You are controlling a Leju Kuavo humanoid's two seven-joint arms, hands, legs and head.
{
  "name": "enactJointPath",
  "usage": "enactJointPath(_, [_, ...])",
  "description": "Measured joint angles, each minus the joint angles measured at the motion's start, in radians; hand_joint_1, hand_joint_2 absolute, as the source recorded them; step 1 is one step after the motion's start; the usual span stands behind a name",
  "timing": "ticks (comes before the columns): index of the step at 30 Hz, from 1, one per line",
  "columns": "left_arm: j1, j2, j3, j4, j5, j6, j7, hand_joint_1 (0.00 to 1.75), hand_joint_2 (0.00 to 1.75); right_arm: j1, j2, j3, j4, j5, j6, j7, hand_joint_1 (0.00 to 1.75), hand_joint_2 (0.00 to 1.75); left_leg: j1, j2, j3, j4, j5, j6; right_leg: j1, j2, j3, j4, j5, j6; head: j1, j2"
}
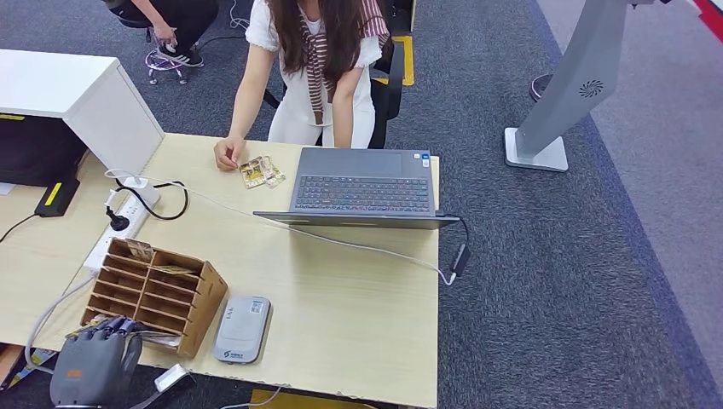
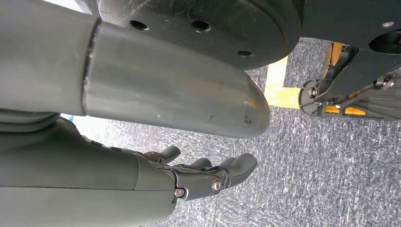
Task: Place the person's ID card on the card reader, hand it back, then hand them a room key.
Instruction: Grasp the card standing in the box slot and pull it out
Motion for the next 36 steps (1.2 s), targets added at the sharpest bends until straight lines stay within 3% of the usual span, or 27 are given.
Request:
enactJointPath(15, [0.01, -0.001, -0.005, -0.034, 0.036, 0.053, -0.041, 1.75, 1.75, 0.0, 0.0, 0.0, 0.0, -0.014, -0.006, -0.006, 0.0, 0.0, 0.0, 0.0, 0.0, 0.0, 0.0, 0.0, 0.0, 0.0, 0.0, 0.0, 0.0, 0.0, 0.0, 0.0])
enactJointPath(29, [0.085, 0.022, -0.142, -0.323, 0.107, 0.246, -0.061, 1.75, 1.75, 0.0, 0.0, 0.0, 0.001, -0.017, -0.018, -0.008, 0.0, 0.0, 0.0, 0.0, 0.0, 0.0, 0.0, 0.0, 0.0, 0.0, 0.0, 0.0, 0.0, 0.0, 0.0, 0.0])
enactJointPath(33, [0.056, 0.049, -0.181, -0.386, 0.145, 0.27, -0.04, 1.75, 1.75, -0.001, 0.0, 0.001, 0.001, -0.01, -0.015, -0.003, 0.0, 0.0, 0.0, 0.0, 0.001, 0.0, 0.0, 0.0, 0.0, 0.0, 0.0, 0.0, 0.0, 0.0, 0.0, 0.0])
enactJointPath(36, [-0.027, 0.073, -0.187, -0.387, 0.149, 0.22, -0.005, 1.75, 1.75, -0.001, 0.0, 0.01, 0.001, 0.005, -0.005, 0.003, 0.0, 0.0, 0.0, -0.001, 0.002, 0.0, 0.001, 0.0, 0.0, -0.002, -0.001, 0.0, 0.0, 0.0, 0.0, 0.0])
